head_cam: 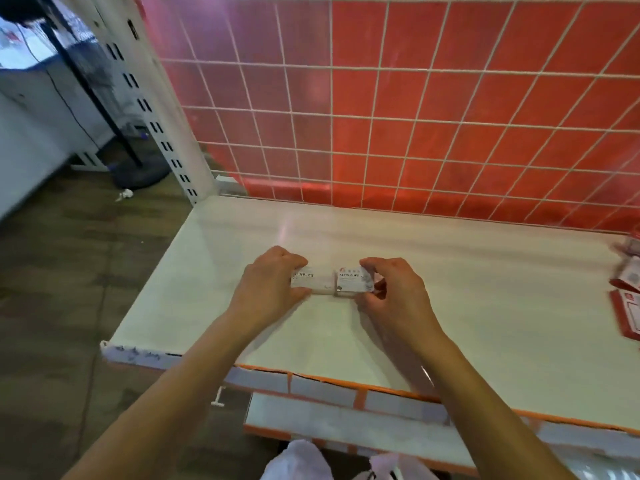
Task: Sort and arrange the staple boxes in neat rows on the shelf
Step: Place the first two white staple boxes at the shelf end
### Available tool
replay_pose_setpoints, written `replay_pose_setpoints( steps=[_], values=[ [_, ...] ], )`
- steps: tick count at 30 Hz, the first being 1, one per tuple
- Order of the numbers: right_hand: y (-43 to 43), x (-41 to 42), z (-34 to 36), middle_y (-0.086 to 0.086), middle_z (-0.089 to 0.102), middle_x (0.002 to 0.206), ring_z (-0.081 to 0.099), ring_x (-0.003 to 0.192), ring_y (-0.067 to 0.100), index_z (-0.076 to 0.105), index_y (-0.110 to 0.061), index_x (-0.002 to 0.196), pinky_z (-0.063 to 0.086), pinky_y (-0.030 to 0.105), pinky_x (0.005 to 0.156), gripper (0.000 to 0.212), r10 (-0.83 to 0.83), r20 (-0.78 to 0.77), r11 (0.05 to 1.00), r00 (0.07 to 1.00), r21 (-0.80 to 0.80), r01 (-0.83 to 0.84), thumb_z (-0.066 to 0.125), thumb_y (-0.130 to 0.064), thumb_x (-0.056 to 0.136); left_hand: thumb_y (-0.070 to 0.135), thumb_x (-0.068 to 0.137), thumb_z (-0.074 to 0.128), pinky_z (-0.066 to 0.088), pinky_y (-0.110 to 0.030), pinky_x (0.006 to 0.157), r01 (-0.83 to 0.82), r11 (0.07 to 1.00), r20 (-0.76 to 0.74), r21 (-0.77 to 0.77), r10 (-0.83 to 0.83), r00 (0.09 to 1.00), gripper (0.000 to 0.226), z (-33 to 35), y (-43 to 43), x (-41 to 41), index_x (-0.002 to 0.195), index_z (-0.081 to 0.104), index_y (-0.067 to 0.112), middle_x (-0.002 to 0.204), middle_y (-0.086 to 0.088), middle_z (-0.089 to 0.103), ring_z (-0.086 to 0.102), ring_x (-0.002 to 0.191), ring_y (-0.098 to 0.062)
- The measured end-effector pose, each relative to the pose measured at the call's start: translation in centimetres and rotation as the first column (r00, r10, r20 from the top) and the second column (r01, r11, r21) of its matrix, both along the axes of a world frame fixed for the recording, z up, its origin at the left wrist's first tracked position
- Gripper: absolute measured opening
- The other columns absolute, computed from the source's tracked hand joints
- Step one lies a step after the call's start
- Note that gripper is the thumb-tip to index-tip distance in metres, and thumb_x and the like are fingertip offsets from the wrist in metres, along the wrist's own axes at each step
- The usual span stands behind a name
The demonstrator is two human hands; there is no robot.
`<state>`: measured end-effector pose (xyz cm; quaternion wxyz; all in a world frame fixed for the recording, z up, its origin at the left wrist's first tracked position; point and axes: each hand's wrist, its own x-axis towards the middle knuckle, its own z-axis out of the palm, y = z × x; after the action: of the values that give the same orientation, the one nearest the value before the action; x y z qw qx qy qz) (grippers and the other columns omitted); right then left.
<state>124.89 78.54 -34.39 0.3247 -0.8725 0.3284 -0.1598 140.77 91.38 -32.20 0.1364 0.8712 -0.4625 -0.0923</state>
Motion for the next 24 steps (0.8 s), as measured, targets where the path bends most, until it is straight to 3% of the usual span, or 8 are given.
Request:
replay_pose_setpoints(
  steps=[4,10,20,24],
  values=[
    [2.1,4.3,-0.4,0.005,0.056,0.119,0.053,0.104,0.016,0.056,-0.019,0.129,0.034,0.014,0.079,0.045,-0.036,-0.029,0.999,0.999,0.021,0.036,0.065,-0.018,0.085,0.034,0.082,0.071,0.04,-0.025,0.084,0.011,1.0,-0.026,-0.003,-0.011,1.0,0.045,-0.2,2.0,4.5,0.124,0.061,0.02,0.117,-0.001,0.058,0.059,0.096,-0.016],
    [3.2,8.8,0.0,0.006,0.053,0.12,0.054,0.107,0.021,0.052,-0.016,0.134,0.032,0.015,0.084,0.048,-0.098,-0.067,0.994,0.993,0.037,0.101,0.06,-0.011,0.087,0.033,0.085,0.068,0.043,-0.028,0.09,-0.004,1.0,-0.021,0.028,0.005,1.0,0.044,-0.5,3.8,10.1,0.126,0.059,0.021,0.122,0.0,0.06,0.058,0.105,-0.017],
    [3.7,16.8,0.3,0.01,0.053,0.125,0.05,0.113,0.023,0.049,-0.018,0.135,0.037,0.024,0.092,0.046,-0.041,-0.157,0.999,0.987,-0.004,0.041,0.058,-0.014,0.089,0.022,0.092,0.06,0.037,-0.03,0.097,-0.139,0.988,-0.03,-0.072,0.137,0.99,0.037,-1.5,5.0,16.4,0.129,0.059,0.019,0.127,-0.006,0.056,0.051,0.113,-0.024],
    [3.9,19.0,0.2,0.011,0.053,0.124,0.051,0.111,0.025,0.05,-0.016,0.135,0.038,0.025,0.092,0.045,-0.046,-0.143,0.999,0.989,-0.02,0.044,0.057,-0.016,0.09,0.023,0.092,0.062,0.041,-0.034,0.094,-0.175,0.976,-0.041,-0.129,0.171,0.984,0.036,-2.0,5.0,18.0,0.128,0.06,0.019,0.121,-0.011,0.062,0.056,0.107,-0.027]
  ],
)
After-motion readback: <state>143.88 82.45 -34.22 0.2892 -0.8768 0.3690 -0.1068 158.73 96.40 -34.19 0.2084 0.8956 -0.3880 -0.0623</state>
